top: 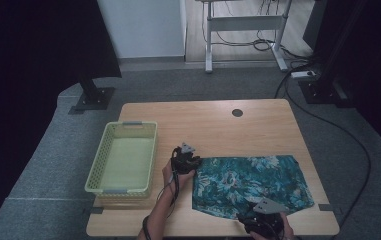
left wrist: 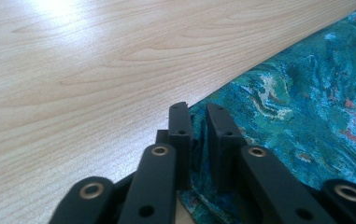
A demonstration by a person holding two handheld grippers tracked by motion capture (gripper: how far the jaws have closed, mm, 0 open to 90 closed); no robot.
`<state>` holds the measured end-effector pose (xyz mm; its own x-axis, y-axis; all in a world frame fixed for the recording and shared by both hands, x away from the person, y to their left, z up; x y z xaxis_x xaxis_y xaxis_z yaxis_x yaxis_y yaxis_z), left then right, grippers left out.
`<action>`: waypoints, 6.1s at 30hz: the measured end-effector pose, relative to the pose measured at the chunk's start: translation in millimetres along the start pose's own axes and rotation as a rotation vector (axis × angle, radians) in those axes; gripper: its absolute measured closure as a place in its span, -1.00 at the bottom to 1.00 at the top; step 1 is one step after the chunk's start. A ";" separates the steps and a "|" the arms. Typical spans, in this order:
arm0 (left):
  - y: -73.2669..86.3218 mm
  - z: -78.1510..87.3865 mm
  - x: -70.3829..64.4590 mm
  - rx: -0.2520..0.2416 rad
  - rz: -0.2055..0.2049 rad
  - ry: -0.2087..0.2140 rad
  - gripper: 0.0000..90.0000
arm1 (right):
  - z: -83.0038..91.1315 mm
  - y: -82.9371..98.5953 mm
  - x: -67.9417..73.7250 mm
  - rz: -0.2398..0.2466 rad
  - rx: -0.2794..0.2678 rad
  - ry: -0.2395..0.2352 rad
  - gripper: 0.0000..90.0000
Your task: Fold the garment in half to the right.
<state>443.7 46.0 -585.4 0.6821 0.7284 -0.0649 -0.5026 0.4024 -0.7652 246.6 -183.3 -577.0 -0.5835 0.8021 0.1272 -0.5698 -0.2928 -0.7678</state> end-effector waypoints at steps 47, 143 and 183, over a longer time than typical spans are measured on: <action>-27.2 28.8 -19.6 -0.023 -0.057 0.023 0.88 | -20.1 -41.2 39.2 0.063 -0.079 -0.104 -0.10; -35.8 41.0 -25.6 -0.044 -0.070 0.031 0.88 | -90.2 -66.0 84.2 0.117 0.022 -0.050 0.88; -62.0 76.6 -23.9 -0.072 -0.091 0.036 0.90 | -68.8 -100.8 93.6 0.051 -0.105 -0.102 0.89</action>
<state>417.9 46.1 -487.3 0.7425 0.6697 -0.0151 -0.3993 0.4244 -0.8127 289.2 -42.9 -530.9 -0.6693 0.7286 0.1453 -0.4771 -0.2716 -0.8358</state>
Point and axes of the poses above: each handheld gripper's, and its own axes: z roughly backward along the jaws, y roughly out of its underside, x roughly to its left, the point moved 5 cm from there along -z, roughly forward along the jaws, and after that the axes turned 6 degrees about -z, right-handed, at the moved point
